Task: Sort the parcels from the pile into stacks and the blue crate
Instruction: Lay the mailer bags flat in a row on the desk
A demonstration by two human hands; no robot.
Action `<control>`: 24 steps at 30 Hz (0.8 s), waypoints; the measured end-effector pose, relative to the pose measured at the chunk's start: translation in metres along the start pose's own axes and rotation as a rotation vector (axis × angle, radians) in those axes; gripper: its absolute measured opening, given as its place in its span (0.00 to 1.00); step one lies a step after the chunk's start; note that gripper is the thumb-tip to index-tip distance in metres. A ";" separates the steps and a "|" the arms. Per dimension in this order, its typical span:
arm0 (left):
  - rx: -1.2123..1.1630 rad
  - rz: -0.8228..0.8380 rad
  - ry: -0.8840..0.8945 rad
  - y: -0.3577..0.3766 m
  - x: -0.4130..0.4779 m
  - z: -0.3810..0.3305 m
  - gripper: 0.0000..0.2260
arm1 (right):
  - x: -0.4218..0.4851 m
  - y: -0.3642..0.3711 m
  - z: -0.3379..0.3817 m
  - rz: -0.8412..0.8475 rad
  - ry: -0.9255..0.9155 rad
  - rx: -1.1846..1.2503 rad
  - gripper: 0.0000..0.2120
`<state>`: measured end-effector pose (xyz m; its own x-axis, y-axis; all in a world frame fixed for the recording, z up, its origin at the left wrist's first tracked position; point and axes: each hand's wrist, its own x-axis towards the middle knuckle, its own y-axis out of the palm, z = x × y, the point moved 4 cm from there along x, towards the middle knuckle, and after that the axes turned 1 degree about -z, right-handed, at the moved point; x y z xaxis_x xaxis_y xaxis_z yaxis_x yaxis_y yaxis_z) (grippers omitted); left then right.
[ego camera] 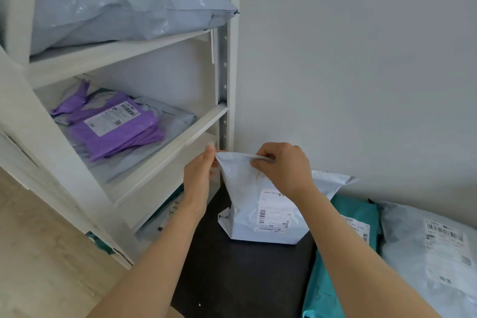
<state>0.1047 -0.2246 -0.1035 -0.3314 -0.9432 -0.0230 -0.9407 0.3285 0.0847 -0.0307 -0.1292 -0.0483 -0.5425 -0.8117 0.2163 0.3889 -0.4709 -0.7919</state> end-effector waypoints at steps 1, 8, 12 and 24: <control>0.003 0.016 0.005 0.001 -0.001 -0.001 0.13 | 0.000 -0.003 -0.001 -0.025 0.020 0.027 0.07; -0.003 0.108 0.061 0.014 0.004 -0.013 0.04 | -0.001 -0.019 -0.005 -0.141 0.078 0.108 0.03; 0.073 0.153 0.138 0.036 0.002 -0.025 0.01 | -0.002 -0.036 -0.008 -0.271 0.112 -0.052 0.08; 0.161 -0.117 -0.514 0.012 0.005 0.085 0.36 | -0.019 -0.065 -0.049 -0.452 0.382 0.283 0.12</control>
<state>0.0858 -0.2207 -0.1875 -0.1791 -0.8410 -0.5105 -0.9591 0.2648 -0.0997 -0.0826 -0.0665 -0.0291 -0.9046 -0.3572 0.2328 0.2133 -0.8519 -0.4782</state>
